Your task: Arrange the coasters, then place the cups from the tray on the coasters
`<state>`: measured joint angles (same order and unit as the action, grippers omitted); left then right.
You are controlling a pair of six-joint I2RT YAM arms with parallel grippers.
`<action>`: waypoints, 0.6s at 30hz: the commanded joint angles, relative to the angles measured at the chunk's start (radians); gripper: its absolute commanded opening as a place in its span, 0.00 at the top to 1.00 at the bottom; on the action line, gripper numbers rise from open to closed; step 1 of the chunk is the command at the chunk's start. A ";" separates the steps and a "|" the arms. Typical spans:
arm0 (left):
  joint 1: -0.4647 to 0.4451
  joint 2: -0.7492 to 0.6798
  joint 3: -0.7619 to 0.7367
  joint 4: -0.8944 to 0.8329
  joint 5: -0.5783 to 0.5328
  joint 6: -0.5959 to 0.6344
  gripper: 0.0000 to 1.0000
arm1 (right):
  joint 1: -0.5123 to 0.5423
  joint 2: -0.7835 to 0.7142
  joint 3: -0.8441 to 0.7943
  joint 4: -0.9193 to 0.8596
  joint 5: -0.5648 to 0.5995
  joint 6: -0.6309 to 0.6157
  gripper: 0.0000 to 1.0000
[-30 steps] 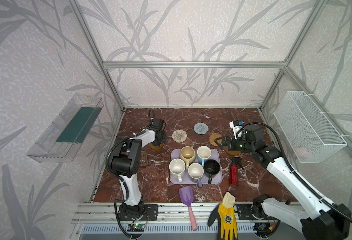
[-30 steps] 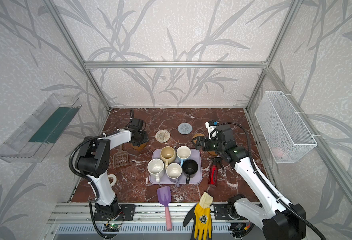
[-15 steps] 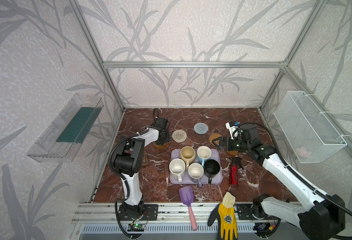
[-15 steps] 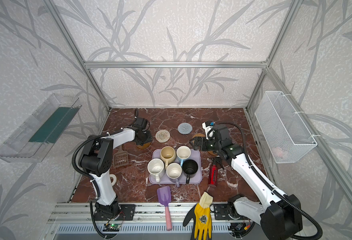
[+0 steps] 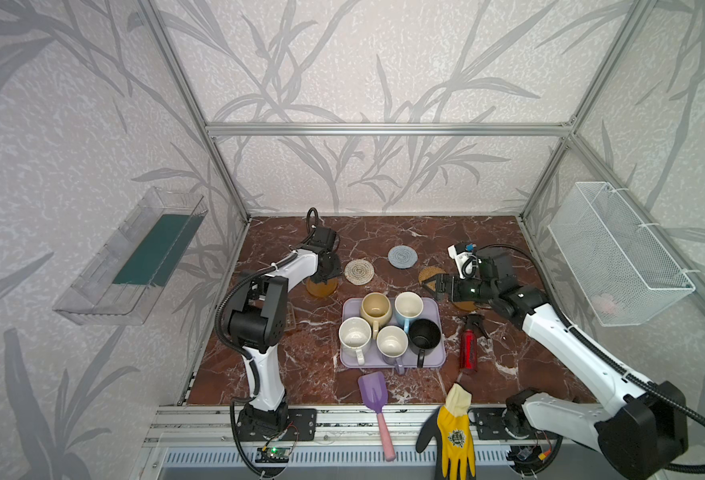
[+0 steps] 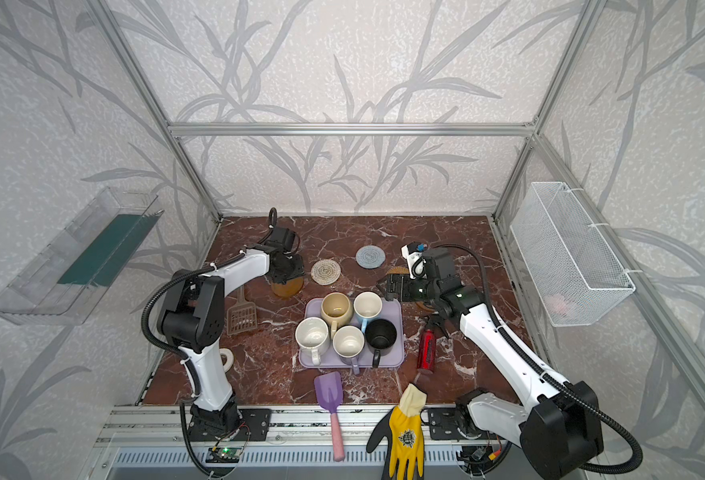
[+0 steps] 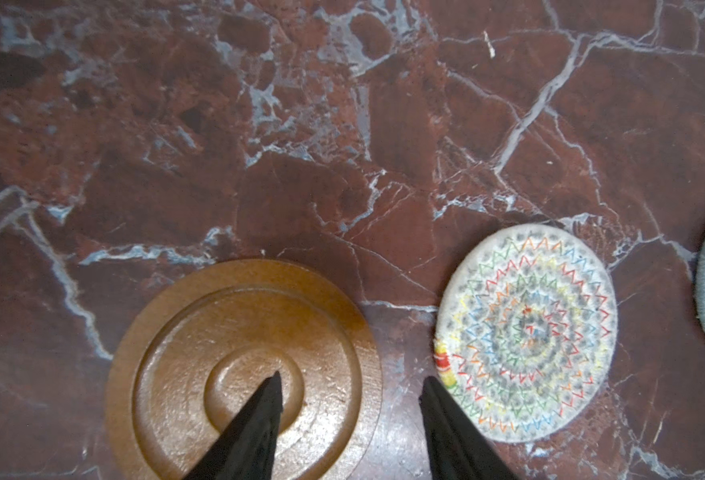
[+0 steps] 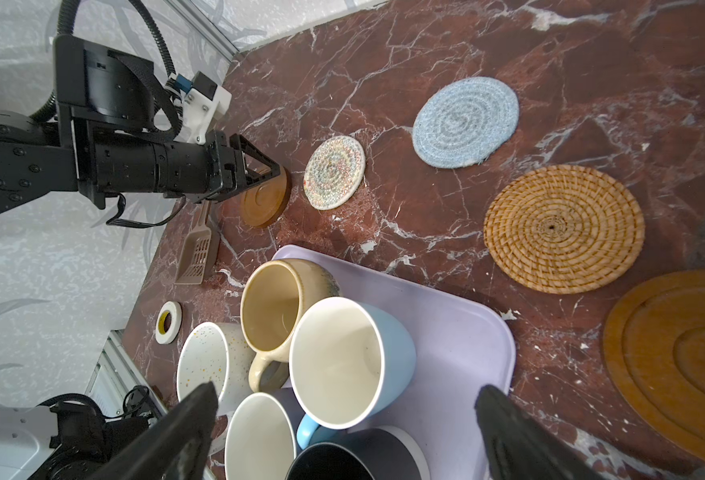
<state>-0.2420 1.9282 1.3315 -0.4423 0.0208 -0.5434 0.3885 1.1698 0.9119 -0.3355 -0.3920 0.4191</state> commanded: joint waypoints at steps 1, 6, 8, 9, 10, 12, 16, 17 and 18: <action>-0.002 0.038 -0.010 -0.021 0.005 -0.022 0.42 | 0.006 0.002 0.038 0.001 0.013 -0.001 0.04; -0.002 0.060 -0.030 0.013 0.006 -0.033 0.41 | 0.006 0.005 0.039 -0.003 0.020 -0.013 0.04; -0.002 0.070 -0.024 0.018 -0.002 -0.030 0.41 | 0.006 0.011 0.040 -0.004 0.026 -0.018 0.04; -0.001 0.076 -0.017 0.017 -0.004 -0.028 0.41 | 0.006 0.016 0.040 -0.003 0.029 -0.019 0.04; 0.000 0.086 -0.010 0.015 -0.005 -0.027 0.41 | 0.006 0.019 0.040 -0.002 0.031 -0.019 0.04; -0.001 0.099 0.005 0.018 -0.005 -0.023 0.41 | 0.006 0.025 0.040 0.001 0.028 -0.020 0.04; 0.000 0.112 0.052 -0.017 -0.015 -0.016 0.41 | 0.006 0.033 0.034 0.006 0.024 -0.026 0.04; -0.001 0.106 0.051 -0.011 -0.013 -0.018 0.41 | 0.006 0.034 0.035 0.006 0.026 -0.028 0.04; 0.001 0.103 0.050 0.001 -0.010 -0.019 0.41 | 0.006 0.036 0.034 0.002 0.030 -0.031 0.04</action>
<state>-0.2420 2.0117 1.3666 -0.4152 0.0208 -0.5587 0.3901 1.2018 0.9192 -0.3359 -0.3725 0.4091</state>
